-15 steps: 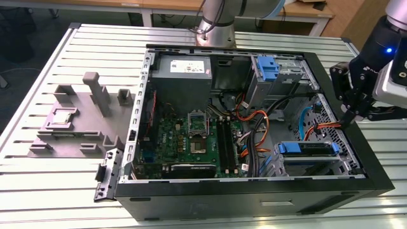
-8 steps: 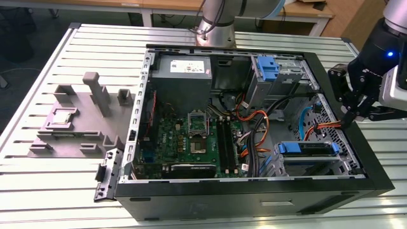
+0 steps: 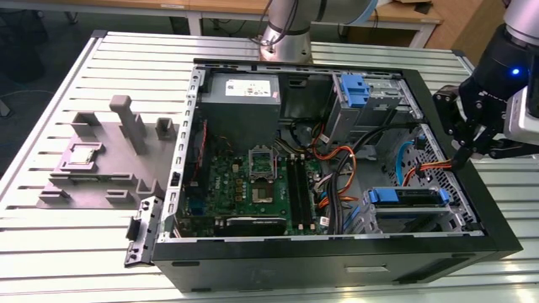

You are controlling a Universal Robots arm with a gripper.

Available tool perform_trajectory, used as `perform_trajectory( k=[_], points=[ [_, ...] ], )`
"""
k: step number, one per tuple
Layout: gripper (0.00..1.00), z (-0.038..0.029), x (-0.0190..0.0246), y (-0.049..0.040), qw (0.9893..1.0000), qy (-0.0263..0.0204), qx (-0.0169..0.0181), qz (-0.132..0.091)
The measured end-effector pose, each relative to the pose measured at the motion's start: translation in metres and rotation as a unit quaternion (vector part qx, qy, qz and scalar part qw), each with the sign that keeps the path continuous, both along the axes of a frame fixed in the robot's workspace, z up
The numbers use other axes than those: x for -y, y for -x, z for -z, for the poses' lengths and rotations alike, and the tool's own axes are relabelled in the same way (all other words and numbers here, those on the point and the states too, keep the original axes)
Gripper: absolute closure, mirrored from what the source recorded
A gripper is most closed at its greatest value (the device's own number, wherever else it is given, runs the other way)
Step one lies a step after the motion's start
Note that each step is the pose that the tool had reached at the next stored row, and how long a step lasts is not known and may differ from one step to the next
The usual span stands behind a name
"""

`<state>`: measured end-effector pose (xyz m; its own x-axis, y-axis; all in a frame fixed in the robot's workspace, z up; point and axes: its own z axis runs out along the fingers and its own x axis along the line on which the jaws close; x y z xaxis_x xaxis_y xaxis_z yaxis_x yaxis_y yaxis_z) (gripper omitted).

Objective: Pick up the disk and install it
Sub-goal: 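Insert the first disk wire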

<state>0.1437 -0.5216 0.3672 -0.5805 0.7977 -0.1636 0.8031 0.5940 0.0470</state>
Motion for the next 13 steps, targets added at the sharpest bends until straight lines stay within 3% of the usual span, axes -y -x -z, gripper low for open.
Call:
perform_trajectory(
  k=[3, 8, 13],
  points=[
    [0.90, 0.0006, -0.0025, 0.0001, 1.0000, 0.0008, 0.0014, -0.006],
    [0.90, 0.0023, -0.0068, 0.0000, 0.9998, 0.0094, 0.0085, -0.012],
    [0.90, 0.0041, -0.0075, 0.0000, 0.9992, 0.0114, 0.0143, -0.035]
  ],
)
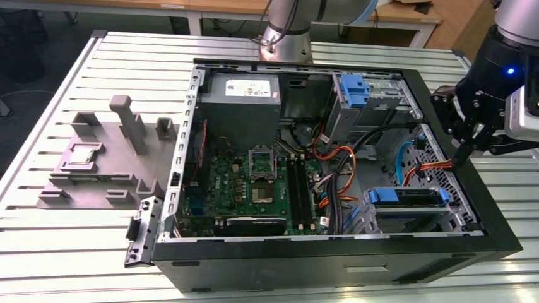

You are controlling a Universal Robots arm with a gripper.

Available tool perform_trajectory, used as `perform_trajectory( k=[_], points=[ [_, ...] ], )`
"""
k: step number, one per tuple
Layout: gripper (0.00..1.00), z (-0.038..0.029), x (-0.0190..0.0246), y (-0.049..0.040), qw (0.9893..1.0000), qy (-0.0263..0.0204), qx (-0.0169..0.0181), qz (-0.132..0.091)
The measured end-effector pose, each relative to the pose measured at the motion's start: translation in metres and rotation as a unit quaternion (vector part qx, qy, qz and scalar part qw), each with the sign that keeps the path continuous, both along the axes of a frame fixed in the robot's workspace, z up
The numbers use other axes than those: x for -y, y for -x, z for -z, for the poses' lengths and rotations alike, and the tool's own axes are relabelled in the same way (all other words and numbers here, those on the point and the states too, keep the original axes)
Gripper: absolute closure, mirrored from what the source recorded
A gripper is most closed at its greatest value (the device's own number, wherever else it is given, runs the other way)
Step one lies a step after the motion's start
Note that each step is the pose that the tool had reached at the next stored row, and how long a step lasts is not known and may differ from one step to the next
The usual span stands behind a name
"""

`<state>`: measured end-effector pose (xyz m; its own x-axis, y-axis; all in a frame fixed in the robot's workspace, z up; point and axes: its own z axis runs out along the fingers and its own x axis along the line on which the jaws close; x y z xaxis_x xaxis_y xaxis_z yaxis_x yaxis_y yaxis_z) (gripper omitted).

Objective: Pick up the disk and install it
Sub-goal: 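Insert the first disk wire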

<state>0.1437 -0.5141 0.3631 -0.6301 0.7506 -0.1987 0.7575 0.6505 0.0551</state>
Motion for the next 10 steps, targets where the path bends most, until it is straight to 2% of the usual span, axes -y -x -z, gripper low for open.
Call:
perform_trajectory(
  k=[2, 4, 8, 10],
  points=[
    [0.90, 0.0009, -0.0001, 0.0000, 0.9999, 0.0009, 0.0010, -0.011],
    [0.90, 0.0013, -0.0007, 0.0003, 0.9999, 0.0048, 0.0018, -0.015],
    [0.90, 0.0019, -0.0042, 0.0027, 0.9996, 0.0244, 0.0068, -0.016],
    [0.90, 0.0022, -0.0061, 0.0038, 0.9994, 0.0289, 0.0089, -0.016]
  ],
)
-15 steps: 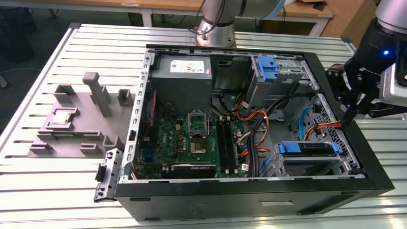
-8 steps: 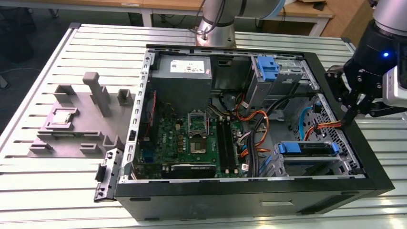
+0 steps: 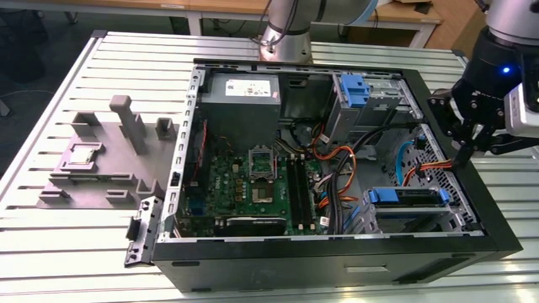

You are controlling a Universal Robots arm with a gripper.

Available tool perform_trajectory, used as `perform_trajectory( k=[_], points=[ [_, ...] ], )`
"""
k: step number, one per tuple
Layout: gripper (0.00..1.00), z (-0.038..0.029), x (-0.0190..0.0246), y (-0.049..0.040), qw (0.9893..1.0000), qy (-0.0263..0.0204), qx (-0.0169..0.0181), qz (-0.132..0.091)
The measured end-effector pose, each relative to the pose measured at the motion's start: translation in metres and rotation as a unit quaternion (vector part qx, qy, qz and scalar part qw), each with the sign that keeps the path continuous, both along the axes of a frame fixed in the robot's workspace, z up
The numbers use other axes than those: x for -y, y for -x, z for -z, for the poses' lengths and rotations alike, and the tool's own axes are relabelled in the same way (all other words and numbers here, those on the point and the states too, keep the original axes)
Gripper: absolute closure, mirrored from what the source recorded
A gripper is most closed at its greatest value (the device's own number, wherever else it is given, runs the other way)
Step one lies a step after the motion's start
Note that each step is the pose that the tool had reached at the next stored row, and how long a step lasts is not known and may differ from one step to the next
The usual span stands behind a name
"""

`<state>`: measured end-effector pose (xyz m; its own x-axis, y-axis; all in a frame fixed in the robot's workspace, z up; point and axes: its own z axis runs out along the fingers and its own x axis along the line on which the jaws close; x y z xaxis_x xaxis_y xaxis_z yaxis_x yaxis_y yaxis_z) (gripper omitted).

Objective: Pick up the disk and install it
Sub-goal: 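Insert the first disk wire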

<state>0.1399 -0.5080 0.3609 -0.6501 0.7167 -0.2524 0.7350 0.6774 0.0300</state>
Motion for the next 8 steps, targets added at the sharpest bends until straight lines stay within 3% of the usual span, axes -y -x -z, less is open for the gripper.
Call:
perform_trajectory(
  k=[5, 8],
  points=[
    [0.89, 0.0016, -0.0032, 0.0024, 1.0000, 0.0006, 0.0037, -0.004],
    [0.77, 0.0028, -0.0036, 0.0025, 0.9998, 0.0012, 0.0063, -0.017]
  ],
)
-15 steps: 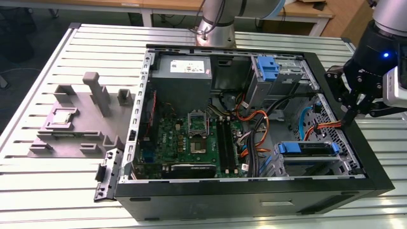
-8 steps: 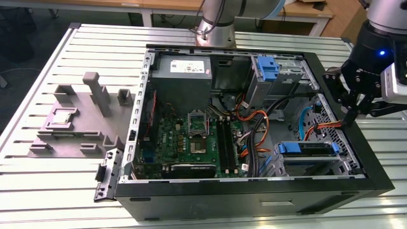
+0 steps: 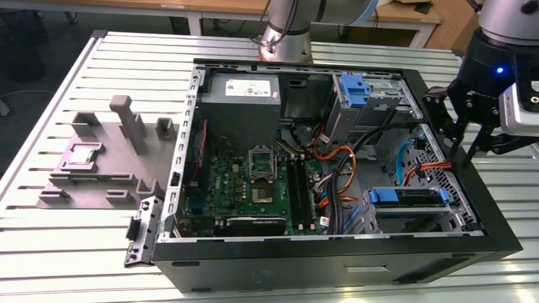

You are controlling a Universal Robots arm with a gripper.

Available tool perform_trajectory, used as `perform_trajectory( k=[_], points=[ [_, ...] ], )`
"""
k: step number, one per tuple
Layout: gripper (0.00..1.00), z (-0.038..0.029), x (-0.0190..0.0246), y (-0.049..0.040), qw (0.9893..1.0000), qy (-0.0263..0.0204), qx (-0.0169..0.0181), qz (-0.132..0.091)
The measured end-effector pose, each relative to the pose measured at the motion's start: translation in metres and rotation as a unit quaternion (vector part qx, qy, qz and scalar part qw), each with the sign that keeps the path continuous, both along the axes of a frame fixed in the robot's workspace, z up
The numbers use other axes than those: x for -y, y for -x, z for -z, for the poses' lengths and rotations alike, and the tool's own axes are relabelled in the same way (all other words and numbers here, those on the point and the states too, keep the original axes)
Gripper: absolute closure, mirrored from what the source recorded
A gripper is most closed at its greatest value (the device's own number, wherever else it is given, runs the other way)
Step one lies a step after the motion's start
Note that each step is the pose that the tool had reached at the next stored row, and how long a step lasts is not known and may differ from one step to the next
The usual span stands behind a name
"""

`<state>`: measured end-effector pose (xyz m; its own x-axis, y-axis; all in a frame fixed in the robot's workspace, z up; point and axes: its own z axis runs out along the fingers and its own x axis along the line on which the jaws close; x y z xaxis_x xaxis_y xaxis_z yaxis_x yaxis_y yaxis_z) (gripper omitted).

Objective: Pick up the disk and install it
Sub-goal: 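Insert the first disk wire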

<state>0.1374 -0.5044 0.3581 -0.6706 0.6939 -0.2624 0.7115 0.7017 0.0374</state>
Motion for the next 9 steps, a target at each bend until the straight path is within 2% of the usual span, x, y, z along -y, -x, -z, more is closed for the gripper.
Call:
perform_trajectory(
  k=[1, 2, 6, 9],
  points=[
    [0.77, 0.0004, -0.0001, 0.0000, 1.0000, 0.0004, 0.0010, -0.005],
    [0.70, 0.0009, -0.0002, 0.0000, 1.0000, 0.0008, 0.0020, -0.009],
    [0.70, 0.0036, -0.0003, 0.0001, 0.9997, 0.0034, 0.0066, -0.024],
    [0.70, 0.0059, -0.0003, 0.0019, 0.9996, 0.0050, 0.0079, -0.027]
  ],
)
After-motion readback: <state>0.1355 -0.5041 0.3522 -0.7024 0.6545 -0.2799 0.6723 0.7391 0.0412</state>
